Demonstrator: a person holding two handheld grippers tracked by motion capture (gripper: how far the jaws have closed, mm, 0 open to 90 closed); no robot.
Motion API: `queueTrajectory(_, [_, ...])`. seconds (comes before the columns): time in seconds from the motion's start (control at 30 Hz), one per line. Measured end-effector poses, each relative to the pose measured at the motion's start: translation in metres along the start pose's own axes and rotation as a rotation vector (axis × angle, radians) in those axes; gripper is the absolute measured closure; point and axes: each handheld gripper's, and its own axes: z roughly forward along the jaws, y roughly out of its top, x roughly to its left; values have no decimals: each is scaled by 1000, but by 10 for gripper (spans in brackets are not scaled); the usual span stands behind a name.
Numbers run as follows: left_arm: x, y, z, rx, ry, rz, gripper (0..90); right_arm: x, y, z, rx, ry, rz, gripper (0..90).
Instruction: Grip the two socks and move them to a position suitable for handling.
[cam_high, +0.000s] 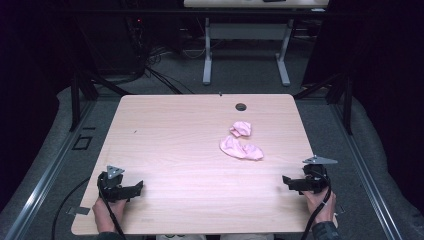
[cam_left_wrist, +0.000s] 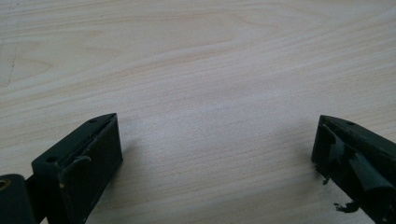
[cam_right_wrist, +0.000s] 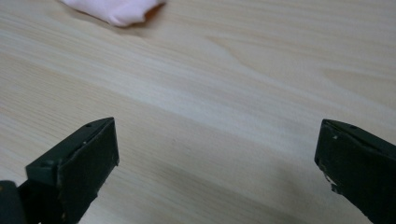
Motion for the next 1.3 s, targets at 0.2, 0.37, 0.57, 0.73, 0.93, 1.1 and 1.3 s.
queueTrajectory(0.2, [0,0,0,-2,1,-1,17,18,30,1,-9,37,-64,0])
queueTrajectory(0.37, [0,0,0,-2,2,-2,19,34,55,13,-10,76,-103,0])
queueTrajectory(0.57, [0,0,0,-2,2,-2,19,52,76,29,10,99,-145,0])
queueTrajectory(0.73, [0,0,0,-2,2,-2,19,73,98,48,27,138,-193,51])
queueTrajectory(0.93, [0,0,0,-3,3,-2,19,96,120,83,65,151,-235,185])
queueTrajectory(1.1, [0,0,0,-2,2,-1,19,104,127,107,112,139,-243,300])
queueTrajectory(1.3, [0,0,0,-2,3,-1,20,105,123,124,157,128,-237,408])
